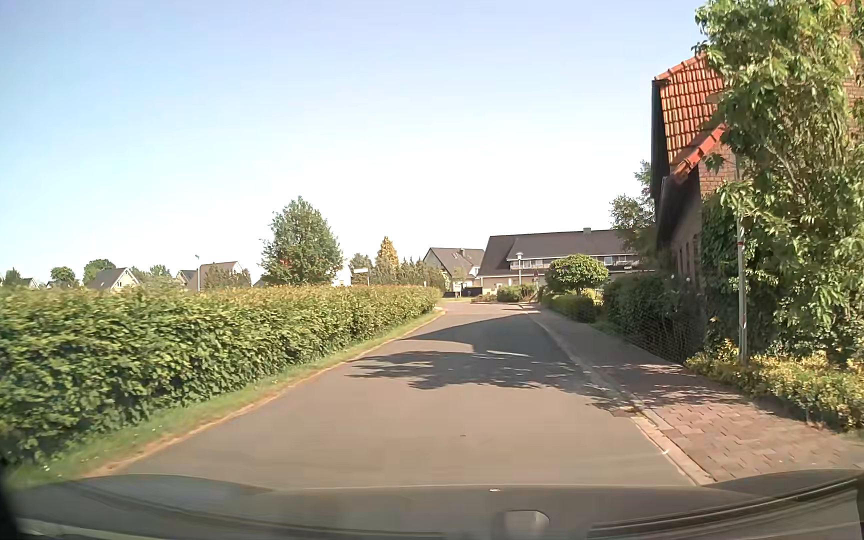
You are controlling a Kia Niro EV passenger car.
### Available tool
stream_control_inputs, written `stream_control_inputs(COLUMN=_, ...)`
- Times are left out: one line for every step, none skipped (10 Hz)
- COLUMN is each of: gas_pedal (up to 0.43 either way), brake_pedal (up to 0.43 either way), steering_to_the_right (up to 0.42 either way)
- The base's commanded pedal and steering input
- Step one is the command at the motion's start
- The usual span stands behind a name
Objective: Follow the waypoints while adhering to traffic rules and regulations
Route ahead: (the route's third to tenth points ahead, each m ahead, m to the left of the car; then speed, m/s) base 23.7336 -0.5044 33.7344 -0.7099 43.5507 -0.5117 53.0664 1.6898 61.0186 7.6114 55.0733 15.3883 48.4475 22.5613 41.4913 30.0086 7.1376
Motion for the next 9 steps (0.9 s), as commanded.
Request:
stream_control_inputs(gas_pedal=0.130, brake_pedal=0.006, steering_to_the_right=0.030)
stream_control_inputs(gas_pedal=0.130, brake_pedal=0.006, steering_to_the_right=0.023)
stream_control_inputs(gas_pedal=0.130, brake_pedal=0.006, steering_to_the_right=0.022)
stream_control_inputs(gas_pedal=0.130, brake_pedal=0.006, steering_to_the_right=0.025)
stream_control_inputs(gas_pedal=0.130, brake_pedal=0.006, steering_to_the_right=0.026)
stream_control_inputs(gas_pedal=0.130, brake_pedal=0.006, steering_to_the_right=0.024)
stream_control_inputs(gas_pedal=0.130, brake_pedal=0.006, steering_to_the_right=0.018)
stream_control_inputs(gas_pedal=0.130, brake_pedal=0.006, steering_to_the_right=0.012)
stream_control_inputs(gas_pedal=0.130, brake_pedal=0.006, steering_to_the_right=0.009)
